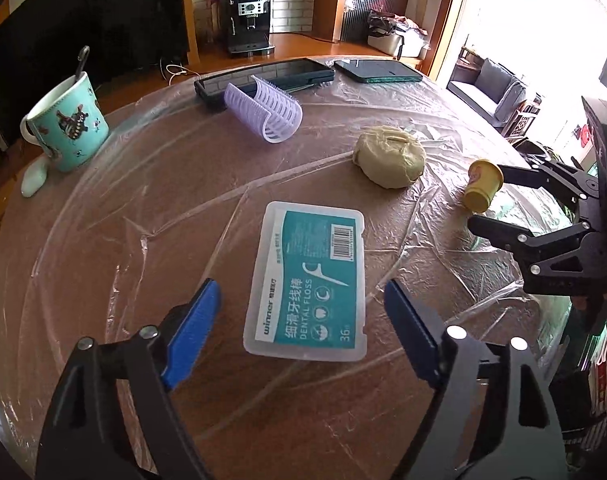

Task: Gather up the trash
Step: 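Grasp the white dental floss box with the left tool while the right tool grasps the yellow cup, then carry the held floss box and yellow cup down over the black bin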

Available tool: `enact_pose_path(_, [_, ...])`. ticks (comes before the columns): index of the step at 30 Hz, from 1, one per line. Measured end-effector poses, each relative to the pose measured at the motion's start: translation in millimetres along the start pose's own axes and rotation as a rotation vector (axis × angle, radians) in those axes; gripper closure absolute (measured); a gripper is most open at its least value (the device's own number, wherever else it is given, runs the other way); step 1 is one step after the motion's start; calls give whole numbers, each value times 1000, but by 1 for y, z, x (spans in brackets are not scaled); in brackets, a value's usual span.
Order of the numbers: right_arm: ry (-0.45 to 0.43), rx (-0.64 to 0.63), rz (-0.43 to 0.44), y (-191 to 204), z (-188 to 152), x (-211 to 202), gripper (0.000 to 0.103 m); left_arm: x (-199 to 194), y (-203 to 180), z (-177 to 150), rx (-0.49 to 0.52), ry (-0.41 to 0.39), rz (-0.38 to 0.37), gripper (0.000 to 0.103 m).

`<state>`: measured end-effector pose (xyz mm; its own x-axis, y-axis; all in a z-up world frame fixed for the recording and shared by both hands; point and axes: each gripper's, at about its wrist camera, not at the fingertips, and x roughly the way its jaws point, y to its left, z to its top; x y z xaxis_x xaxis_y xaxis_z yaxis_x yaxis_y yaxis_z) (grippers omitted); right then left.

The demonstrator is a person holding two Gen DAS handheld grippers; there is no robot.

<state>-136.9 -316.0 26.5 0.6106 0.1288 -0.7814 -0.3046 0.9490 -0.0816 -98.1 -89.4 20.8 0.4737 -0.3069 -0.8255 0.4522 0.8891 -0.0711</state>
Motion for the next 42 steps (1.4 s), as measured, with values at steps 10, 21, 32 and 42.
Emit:
enact_pose_path(10, [-1, 25, 55, -4, 4, 4, 49, 5, 1, 3, -12, 8, -27, 47])
enact_pose_path(21, [-42, 96, 106, -10, 2, -9, 61, -2, -6, 0, -7, -11, 14, 48])
enact_pose_path(32, [-41, 128, 138, -1, -4, -18, 61, -6, -6, -3, -19, -16, 16, 48])
enact_pose_path(42, [-75, 112, 170, 15, -10, -39, 61, -18, -9, -13, -24, -40, 14, 48])
